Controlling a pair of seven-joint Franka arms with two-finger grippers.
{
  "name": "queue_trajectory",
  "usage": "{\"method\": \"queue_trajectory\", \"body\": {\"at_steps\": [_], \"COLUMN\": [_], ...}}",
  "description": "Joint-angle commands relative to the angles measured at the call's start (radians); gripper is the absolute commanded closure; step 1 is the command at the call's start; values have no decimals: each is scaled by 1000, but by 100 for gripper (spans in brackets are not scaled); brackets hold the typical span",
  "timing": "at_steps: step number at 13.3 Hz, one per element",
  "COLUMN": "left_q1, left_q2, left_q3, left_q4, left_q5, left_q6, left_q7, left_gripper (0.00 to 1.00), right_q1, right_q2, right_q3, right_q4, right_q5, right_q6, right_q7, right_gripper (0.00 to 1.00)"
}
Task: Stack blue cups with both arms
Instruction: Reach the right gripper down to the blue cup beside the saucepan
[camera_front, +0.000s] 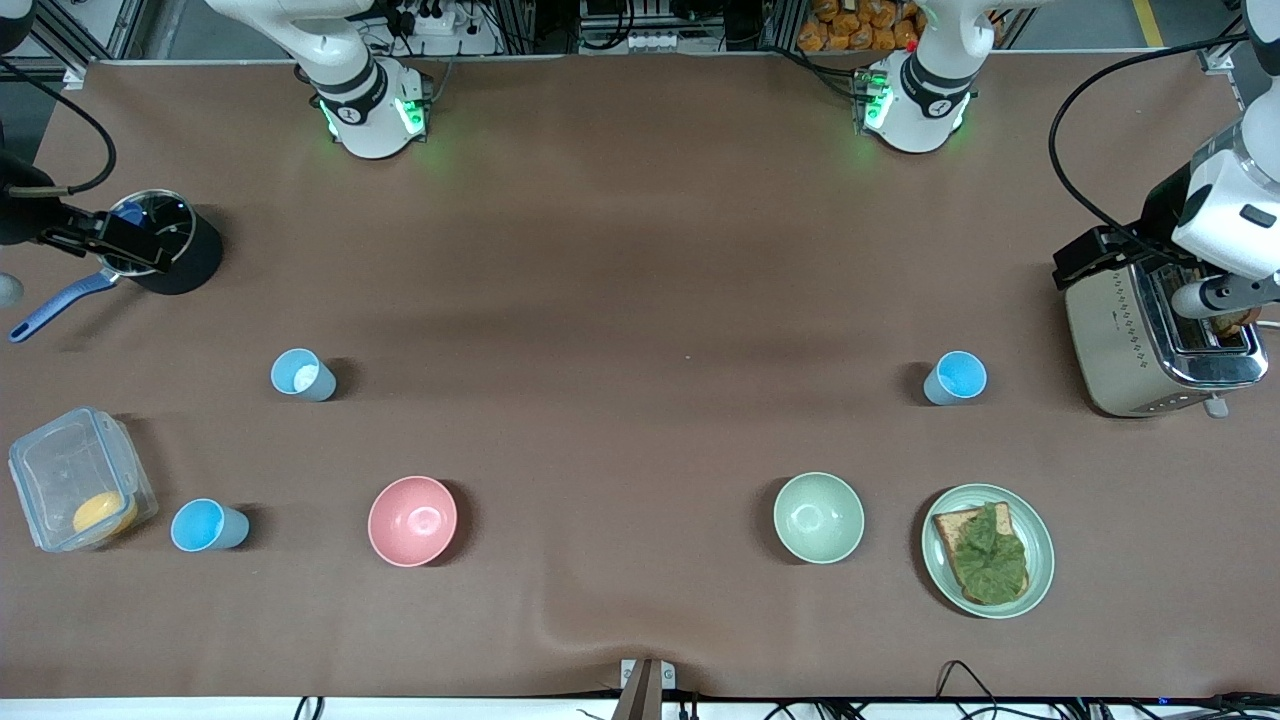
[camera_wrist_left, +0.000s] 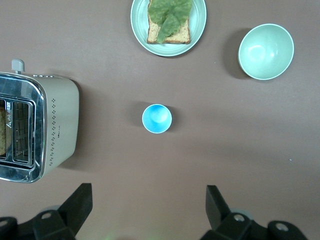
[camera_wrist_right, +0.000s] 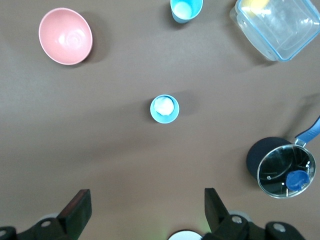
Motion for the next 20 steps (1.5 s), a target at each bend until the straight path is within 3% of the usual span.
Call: {"method": "queue_trajectory", "body": {"at_steps": [1,7,11,15,18,20], "left_q1": [8,8,6,8,6,6], "left_q2": [-11,-11,-11,-11,-11,-11], "left_q3": [-7,-7,-7,-7,-7,-7], "left_q4": [-7,-7,-7,-7,-6,-6], "left_q5": [6,6,6,6,5,6], "left_q6": [3,3,3,3,3,3], "left_q7": [-15,-15,-15,-15,-15,-15], "left_gripper": [0,0,0,0,0,0], "right_q1": [26,92,68,60,43,42], "right_q2": [13,162,154,154,168,202], "right_q3": [-3,-5,-5,-8,-8,-8], "right_q4": [10,-17,-224,-471,-589,-599], "right_q5": [5,9,9,9,7,5], "right_q6": [26,100,322,644,795,813], "right_q7": [-2,-5,-20,-63,-104,-106], "right_gripper": [0,0,0,0,0,0]}}
